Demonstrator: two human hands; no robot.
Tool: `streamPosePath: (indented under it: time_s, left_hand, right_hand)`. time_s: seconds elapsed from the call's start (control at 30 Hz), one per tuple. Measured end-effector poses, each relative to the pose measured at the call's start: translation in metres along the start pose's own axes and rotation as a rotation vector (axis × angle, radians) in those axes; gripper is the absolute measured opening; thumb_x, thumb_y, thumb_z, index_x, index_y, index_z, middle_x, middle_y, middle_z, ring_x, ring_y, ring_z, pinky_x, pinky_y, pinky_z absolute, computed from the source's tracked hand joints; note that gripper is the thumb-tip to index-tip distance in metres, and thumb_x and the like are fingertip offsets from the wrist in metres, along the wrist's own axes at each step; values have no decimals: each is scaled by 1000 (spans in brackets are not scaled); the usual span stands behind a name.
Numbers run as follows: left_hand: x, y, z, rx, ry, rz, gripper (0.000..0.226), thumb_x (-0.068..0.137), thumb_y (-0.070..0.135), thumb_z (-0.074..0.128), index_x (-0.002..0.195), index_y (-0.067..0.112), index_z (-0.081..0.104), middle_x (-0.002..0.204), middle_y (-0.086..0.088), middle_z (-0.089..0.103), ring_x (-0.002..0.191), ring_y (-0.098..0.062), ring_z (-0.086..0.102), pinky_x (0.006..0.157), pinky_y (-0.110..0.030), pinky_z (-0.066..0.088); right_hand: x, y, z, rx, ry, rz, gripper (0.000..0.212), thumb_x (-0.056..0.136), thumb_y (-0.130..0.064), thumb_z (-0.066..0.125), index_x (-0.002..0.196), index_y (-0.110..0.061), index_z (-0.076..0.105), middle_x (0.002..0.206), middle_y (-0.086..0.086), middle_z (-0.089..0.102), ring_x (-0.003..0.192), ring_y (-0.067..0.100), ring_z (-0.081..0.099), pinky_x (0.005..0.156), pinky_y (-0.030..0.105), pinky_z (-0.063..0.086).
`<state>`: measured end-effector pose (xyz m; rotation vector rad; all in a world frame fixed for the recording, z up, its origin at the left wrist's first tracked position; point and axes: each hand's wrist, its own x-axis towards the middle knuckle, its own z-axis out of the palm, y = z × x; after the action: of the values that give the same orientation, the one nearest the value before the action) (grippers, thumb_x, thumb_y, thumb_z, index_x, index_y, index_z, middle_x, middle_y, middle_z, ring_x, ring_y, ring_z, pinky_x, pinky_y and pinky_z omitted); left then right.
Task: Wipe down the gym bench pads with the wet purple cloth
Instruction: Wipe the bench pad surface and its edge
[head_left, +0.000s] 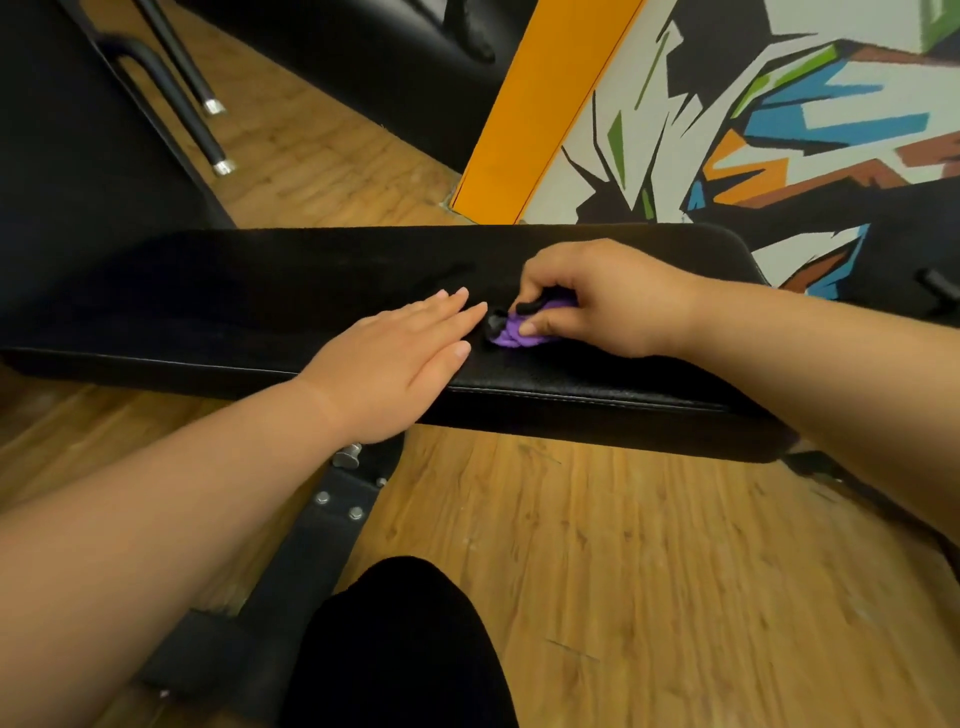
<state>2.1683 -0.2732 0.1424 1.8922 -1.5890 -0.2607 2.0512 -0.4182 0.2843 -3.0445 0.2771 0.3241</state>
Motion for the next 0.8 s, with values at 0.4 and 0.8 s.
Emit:
streamPosePath:
  time_s: [0.4, 0.8]
  left_hand:
    - [-20, 5, 4, -31, 41, -64, 47, 105, 36, 21, 151, 31, 18, 158, 16, 15, 138, 10, 4, 113, -15, 3]
    - [-21, -2, 8, -31, 81, -26, 49, 103, 39, 18, 151, 29, 19, 159, 13, 18, 140, 7, 8, 115, -18, 7]
  right_hand:
    - [4, -5, 5, -4, 34, -33, 13, 89, -29, 65, 95, -17, 68, 92, -6, 61, 87, 8, 55, 81, 29, 47]
    - [4, -3, 9, 82, 32, -103, 25, 90, -26, 64, 114, -32, 59, 97, -21, 56, 96, -8, 52, 77, 3, 39]
